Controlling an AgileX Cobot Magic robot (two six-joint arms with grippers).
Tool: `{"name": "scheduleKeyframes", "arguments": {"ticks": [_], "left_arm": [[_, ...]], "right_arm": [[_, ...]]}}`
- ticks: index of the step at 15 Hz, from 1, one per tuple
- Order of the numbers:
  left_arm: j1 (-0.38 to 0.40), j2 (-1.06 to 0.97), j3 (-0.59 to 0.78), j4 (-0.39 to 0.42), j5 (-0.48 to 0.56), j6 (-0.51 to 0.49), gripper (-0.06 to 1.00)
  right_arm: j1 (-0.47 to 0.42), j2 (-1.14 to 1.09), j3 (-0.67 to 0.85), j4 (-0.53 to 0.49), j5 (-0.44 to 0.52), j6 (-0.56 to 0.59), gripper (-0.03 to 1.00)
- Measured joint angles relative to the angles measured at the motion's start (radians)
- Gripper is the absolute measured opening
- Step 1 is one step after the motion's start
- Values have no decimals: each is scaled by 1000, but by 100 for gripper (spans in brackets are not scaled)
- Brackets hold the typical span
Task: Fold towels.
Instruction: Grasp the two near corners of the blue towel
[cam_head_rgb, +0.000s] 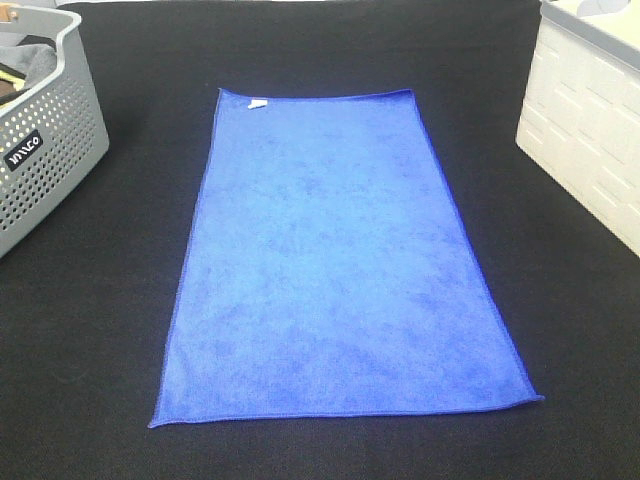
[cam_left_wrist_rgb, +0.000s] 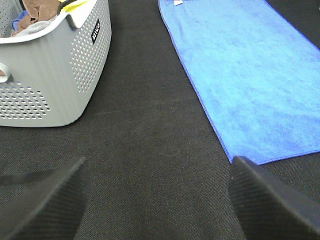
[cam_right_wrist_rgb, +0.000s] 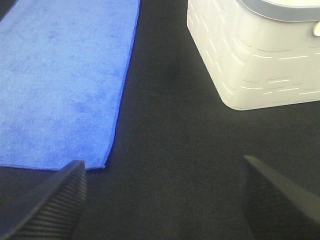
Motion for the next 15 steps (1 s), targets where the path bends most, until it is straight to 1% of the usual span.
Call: {"name": "scheduleKeyframes", "arguments": {"ticks": [3, 4, 5, 6, 7, 8, 9, 11, 13, 15], "left_arm": [[0, 0, 0, 0, 0, -3, 74], [0, 0, -5, -1, -13, -13, 74], [0, 4, -13, -4, -66, -33, 74], [0, 23, -13, -11, -144, -49, 74], [0, 61, -13, -32, -205, -62, 74], [0, 135, -7, -84, -293, -81, 74], [0, 197, -6, -131, -344, -81, 74], [0, 357, -5, -254, -436, -81, 74], [0, 534, -4, -368, -473, -66, 74], [0, 712, 0, -463, -474, 16, 74]], "right_arm": [[0, 0, 0, 1, 0, 3, 78], [0, 3, -1, 5, -12, 26, 78], [0, 18, -4, 13, -42, 50, 78], [0, 53, -11, 23, -81, 70, 78], [0, 95, -13, 29, -108, 76, 77], [0, 182, -13, 35, -123, 79, 77], [0, 246, -13, 52, -138, 80, 77], [0, 403, -13, 118, -186, 91, 75], [0, 555, -13, 191, -218, 96, 73], [0, 726, -13, 249, -235, 76, 72]]}}
